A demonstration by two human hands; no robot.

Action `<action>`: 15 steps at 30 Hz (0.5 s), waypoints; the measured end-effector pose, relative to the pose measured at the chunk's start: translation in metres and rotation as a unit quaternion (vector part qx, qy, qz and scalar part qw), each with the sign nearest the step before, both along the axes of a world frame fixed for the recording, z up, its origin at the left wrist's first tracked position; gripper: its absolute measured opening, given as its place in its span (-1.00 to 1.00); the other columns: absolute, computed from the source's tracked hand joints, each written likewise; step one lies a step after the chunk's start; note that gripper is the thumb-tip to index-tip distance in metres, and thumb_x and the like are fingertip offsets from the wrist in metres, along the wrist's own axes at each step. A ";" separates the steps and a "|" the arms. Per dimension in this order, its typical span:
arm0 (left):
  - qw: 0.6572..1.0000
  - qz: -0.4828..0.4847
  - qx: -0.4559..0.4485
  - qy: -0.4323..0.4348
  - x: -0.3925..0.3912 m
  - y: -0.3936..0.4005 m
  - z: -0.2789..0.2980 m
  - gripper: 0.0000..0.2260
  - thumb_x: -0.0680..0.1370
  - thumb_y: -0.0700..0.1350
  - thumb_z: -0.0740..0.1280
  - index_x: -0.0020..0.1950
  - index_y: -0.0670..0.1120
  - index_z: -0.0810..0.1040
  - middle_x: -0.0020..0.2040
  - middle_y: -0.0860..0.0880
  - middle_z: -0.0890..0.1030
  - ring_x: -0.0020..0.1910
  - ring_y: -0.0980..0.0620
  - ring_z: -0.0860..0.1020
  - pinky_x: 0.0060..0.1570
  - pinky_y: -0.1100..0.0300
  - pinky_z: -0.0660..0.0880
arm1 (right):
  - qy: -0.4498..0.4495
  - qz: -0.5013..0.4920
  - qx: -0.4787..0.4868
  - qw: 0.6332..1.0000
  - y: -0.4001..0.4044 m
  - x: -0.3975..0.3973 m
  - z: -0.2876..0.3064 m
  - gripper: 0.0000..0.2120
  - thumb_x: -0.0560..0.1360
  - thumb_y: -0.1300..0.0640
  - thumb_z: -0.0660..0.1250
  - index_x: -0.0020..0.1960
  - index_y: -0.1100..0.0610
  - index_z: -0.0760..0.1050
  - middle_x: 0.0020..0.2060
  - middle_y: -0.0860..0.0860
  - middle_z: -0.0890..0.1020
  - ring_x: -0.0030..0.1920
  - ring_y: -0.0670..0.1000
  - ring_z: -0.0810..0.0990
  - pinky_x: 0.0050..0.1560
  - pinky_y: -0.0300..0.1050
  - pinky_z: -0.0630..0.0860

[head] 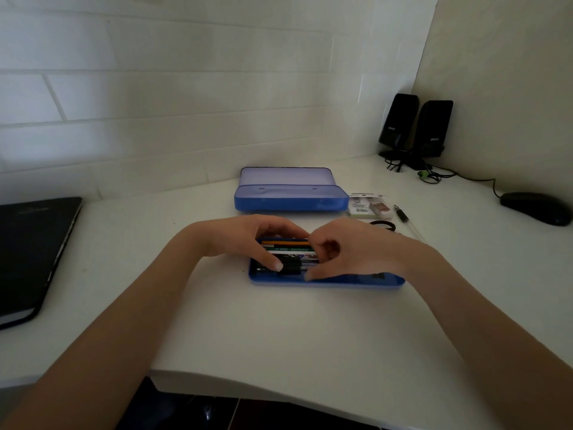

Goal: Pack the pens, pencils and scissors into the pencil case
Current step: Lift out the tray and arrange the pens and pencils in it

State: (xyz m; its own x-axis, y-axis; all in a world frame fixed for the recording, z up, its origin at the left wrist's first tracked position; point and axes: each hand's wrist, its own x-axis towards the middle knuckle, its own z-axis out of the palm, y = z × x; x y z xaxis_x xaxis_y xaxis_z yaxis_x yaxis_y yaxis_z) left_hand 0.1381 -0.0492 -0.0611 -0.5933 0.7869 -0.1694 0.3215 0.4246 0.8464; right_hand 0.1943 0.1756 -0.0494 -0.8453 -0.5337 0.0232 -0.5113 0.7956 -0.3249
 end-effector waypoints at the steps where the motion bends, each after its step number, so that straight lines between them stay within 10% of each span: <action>1: 1.000 0.003 0.002 -0.002 0.000 0.000 0.000 -0.47 0.37 -0.24 0.50 0.25 0.14 0.50 0.20 0.17 0.59 0.21 0.18 0.53 0.16 0.35 0.46 | -0.013 -0.007 -0.015 1.000 0.001 0.000 0.002 -0.58 0.26 -0.32 0.36 -0.41 0.00 0.34 -0.53 -0.16 0.44 -0.50 -0.18 0.38 -0.46 -0.32 0.27; 10: 1.000 0.014 -0.020 0.007 -0.001 0.001 -0.001 -0.50 0.43 -0.23 0.46 0.30 0.13 0.49 0.25 0.12 0.56 0.23 0.16 0.53 0.22 0.26 0.47 | 0.176 -0.339 -0.065 0.922 0.068 -0.022 0.009 -0.63 0.46 -0.20 0.26 -0.37 0.03 0.39 -0.45 -0.08 0.47 -0.37 -0.01 0.47 -0.38 -0.18 0.29; 15: 1.000 0.014 -0.011 -0.002 0.001 0.002 0.001 -0.55 0.45 -0.17 0.44 0.30 0.11 0.49 0.26 0.11 0.56 0.25 0.13 0.52 0.27 0.22 0.44 | 0.082 -0.472 -0.044 0.877 0.113 -0.033 -0.007 -0.68 0.45 -0.20 0.30 -0.13 0.08 0.45 -0.20 0.03 0.51 -0.16 0.07 0.47 -0.14 -0.04 0.42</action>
